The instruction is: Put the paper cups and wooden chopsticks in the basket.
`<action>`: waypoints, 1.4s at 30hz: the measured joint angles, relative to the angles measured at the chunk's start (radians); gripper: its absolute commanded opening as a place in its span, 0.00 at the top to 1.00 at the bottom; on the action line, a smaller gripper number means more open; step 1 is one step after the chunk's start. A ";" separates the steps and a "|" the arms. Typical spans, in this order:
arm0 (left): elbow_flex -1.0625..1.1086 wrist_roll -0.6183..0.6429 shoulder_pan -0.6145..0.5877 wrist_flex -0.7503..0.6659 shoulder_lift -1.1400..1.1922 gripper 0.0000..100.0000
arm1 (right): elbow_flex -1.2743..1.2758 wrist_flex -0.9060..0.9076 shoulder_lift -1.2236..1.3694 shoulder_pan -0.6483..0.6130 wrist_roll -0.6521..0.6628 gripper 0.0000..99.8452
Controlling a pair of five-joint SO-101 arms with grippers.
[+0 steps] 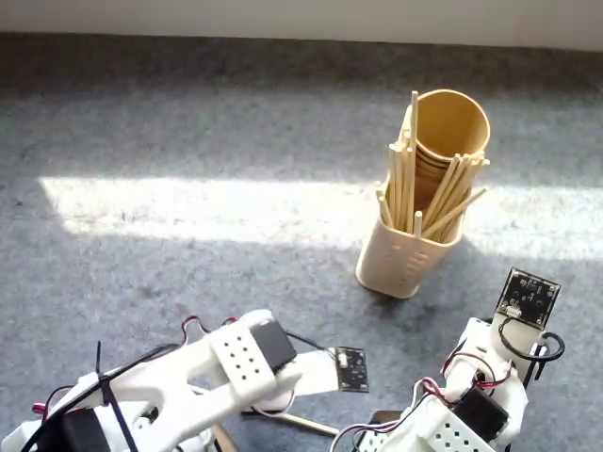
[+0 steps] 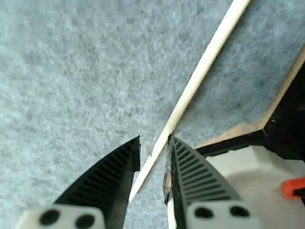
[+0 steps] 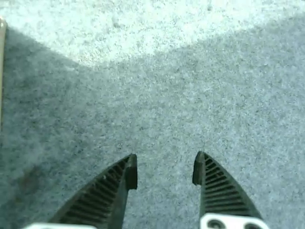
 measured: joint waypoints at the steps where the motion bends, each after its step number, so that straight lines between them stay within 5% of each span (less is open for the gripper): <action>1: 0.014 0.015 0.017 -0.034 0.000 0.89 | 0.000 0.000 0.000 0.000 0.000 0.80; 15: 0.026 0.097 0.084 -0.109 0.005 0.85 | 0.000 0.000 0.000 0.000 0.000 0.80; 23: -0.255 0.187 0.031 0.141 0.006 0.84 | 0.000 0.000 0.000 0.000 0.000 0.80; 29: -0.239 0.190 0.124 0.210 0.006 0.84 | 0.000 0.000 0.000 0.000 0.000 0.80; 35: -0.051 0.196 0.267 0.071 -0.006 0.83 | 0.000 0.000 0.000 -0.005 0.000 0.80; 42: 0.100 0.196 0.198 -0.161 0.012 0.83 | 0.000 0.000 0.000 -0.002 0.000 0.80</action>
